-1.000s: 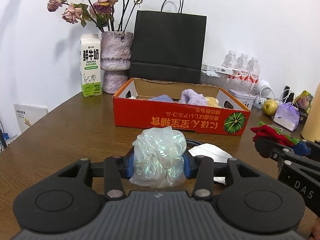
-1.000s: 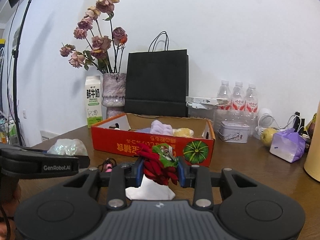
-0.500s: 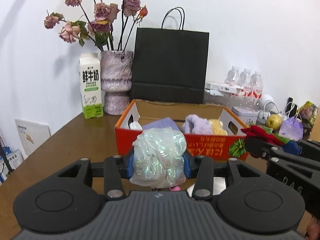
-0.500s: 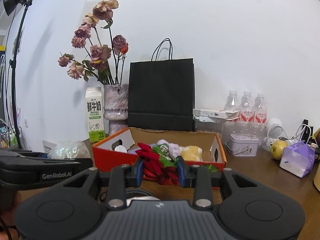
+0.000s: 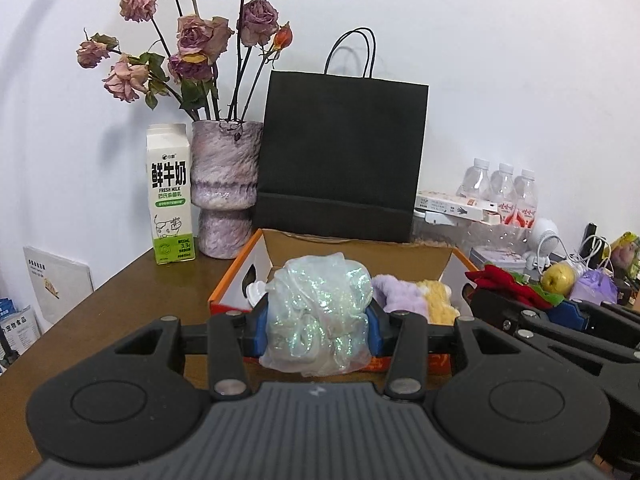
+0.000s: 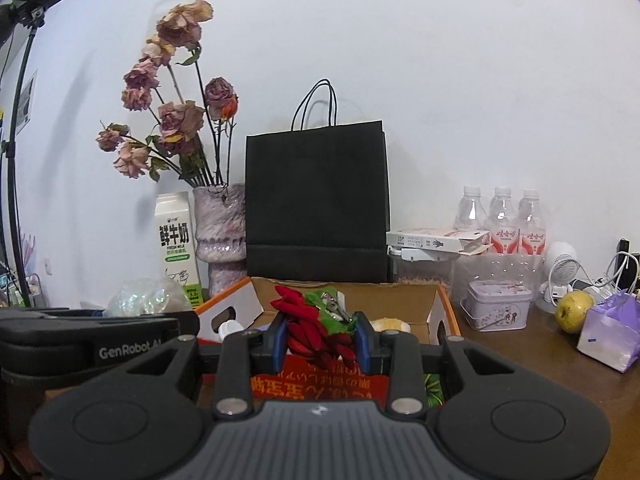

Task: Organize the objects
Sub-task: 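Carry the bag and flowers over the red box and open both grippers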

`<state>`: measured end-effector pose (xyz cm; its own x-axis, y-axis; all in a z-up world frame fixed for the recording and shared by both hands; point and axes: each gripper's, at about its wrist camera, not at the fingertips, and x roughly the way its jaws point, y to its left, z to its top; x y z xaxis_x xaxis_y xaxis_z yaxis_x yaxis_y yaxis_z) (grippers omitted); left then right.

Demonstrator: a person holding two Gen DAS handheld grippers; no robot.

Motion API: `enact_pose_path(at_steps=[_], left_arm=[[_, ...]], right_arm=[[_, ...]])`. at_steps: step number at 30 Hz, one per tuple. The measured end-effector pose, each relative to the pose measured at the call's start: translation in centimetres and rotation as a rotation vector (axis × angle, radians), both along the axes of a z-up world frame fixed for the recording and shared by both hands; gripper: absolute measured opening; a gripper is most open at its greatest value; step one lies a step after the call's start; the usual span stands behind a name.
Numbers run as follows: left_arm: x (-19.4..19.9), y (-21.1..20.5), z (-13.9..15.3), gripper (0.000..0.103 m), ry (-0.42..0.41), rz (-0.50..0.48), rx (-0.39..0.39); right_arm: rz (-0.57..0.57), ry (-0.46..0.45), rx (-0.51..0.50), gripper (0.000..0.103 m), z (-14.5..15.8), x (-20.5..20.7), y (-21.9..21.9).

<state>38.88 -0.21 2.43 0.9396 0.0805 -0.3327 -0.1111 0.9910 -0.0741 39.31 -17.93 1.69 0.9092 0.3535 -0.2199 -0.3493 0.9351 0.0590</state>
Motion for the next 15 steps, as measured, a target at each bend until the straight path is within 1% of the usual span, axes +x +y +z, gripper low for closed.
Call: enact_pose_path(at_steps=[7, 15], left_arm=[[2.8, 0.5, 0.1, 0.045, -0.007, 0.014, -0.010], [5.2, 1.0, 0.1, 0.045, -0.010, 0.013, -0.005]], right_arm=[[0.008, 0.003, 0.008, 0.032, 0.1, 2.6, 0.2], [0.008, 0.010, 0.000, 0.032, -0.2, 5.4, 0.4]])
